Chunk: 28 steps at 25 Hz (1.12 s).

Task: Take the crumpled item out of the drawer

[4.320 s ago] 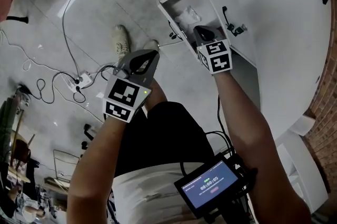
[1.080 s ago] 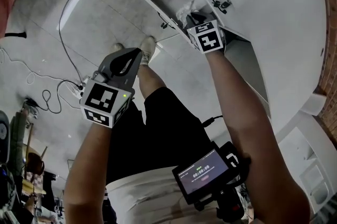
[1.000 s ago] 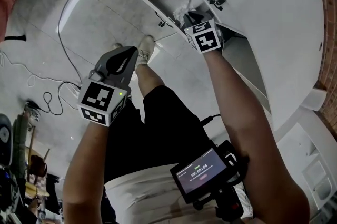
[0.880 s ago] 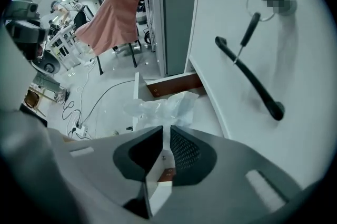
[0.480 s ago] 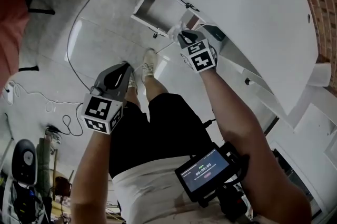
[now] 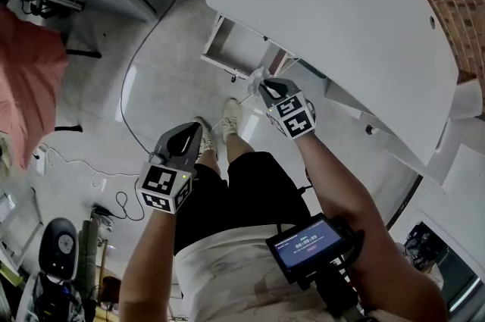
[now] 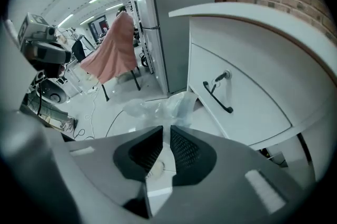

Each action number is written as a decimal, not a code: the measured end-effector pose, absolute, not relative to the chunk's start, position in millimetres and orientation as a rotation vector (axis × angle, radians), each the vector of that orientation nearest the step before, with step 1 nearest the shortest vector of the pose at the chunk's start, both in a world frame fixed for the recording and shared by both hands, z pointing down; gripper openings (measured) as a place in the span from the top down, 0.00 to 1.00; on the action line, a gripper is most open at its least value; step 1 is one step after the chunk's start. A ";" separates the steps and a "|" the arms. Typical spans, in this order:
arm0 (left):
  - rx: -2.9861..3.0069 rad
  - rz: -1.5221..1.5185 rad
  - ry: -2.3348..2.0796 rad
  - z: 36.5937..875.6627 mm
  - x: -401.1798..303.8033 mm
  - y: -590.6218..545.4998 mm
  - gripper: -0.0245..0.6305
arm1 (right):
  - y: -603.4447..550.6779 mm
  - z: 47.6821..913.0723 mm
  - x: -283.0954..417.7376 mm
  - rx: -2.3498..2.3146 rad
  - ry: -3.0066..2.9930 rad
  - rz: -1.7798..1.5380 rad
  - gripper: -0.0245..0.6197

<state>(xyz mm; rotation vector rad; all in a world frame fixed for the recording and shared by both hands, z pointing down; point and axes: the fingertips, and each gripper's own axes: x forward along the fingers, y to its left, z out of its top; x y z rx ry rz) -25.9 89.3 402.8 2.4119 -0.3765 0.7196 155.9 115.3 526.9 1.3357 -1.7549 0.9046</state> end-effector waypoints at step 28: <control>2.547 0.577 -0.425 270.9 -47.5 97.9 0.96 | 151.4 298.6 158.8 1.643 -1.919 0.696 0.88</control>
